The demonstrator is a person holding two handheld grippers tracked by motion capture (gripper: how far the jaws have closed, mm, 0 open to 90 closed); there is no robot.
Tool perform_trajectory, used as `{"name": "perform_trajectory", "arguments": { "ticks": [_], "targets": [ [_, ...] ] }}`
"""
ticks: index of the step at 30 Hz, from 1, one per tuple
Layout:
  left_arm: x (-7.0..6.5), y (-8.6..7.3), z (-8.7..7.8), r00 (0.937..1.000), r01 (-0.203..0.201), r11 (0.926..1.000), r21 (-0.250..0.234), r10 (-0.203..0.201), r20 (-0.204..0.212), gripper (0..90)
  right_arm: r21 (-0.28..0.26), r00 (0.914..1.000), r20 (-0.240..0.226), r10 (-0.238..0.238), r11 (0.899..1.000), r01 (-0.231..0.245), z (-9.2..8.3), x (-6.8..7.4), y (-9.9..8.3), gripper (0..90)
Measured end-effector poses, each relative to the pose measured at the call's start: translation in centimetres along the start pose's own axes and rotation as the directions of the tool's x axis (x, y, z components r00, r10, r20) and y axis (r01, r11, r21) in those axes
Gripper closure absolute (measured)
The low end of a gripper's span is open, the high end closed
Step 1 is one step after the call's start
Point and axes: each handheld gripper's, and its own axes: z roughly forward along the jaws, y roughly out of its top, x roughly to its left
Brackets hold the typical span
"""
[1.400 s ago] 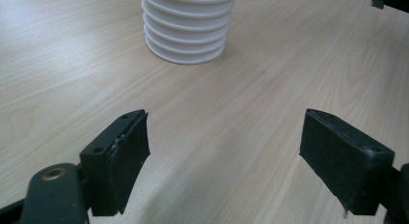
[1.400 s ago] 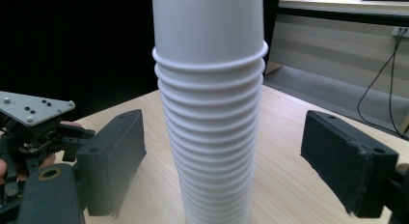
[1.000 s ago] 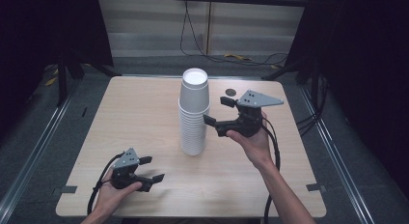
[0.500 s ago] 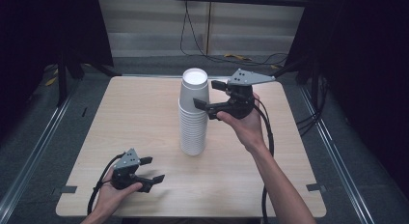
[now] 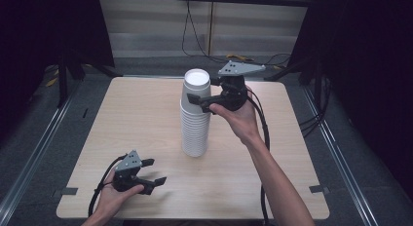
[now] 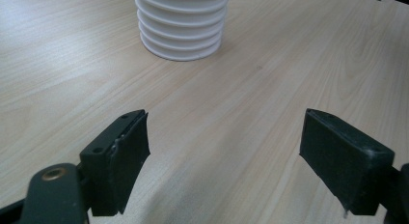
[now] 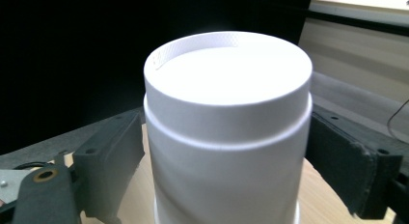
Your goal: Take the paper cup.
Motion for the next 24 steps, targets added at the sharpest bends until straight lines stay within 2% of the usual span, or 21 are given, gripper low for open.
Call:
{"name": "perform_trajectory", "arguments": {
  "ticks": [10, 13, 19, 20, 21, 24],
  "targets": [
    [0.0, 0.0, 0.1, 1.0000, -0.008, 0.9999, 0.007, 0.008, 0.002, 17.4, 0.093, 0.9996, -0.026, -0.005, 0.996, 0.008, 1.1, -0.6, 0.7, 15.9],
    [0.0, 0.0, 0.1, 1.0000, -0.009, 0.9999, 0.008, 0.009, 0.001, 17.4, 0.103, 0.9996, -0.025, -0.012, 0.995, 0.014, 1.1, -0.5, 0.9, 15.9],
    [0.0, 0.1, -0.1, 1.0000, -0.005, 1.0000, -0.005, 0.005, -0.008, 17.6, 0.123, 0.9991, -0.042, 0.005, 0.992, 0.000, 1.4, -0.7, 1.1, 15.7],
    [0.0, 0.1, -0.1, 1.0000, -0.005, 1.0000, -0.005, 0.005, -0.008, 17.6, 0.123, 0.9991, -0.042, 0.005, 0.992, 0.000, 1.4, -0.7, 1.1, 15.7],
    [0.0, 0.1, -0.1, 0.9999, -0.011, 0.9999, 0.001, 0.011, -0.013, 17.6, 0.145, 0.9991, -0.042, 0.004, 0.989, 0.002, 1.5, -0.7, 1.2, 16.3],
    [0.0, 0.1, -0.1, 0.9999, -0.008, 1.0000, 0.002, 0.008, -0.012, 17.6, 0.152, 0.9995, -0.031, -0.003, 0.988, 0.008, 1.5, -0.6, 1.3, 16.8]
  ]
}}
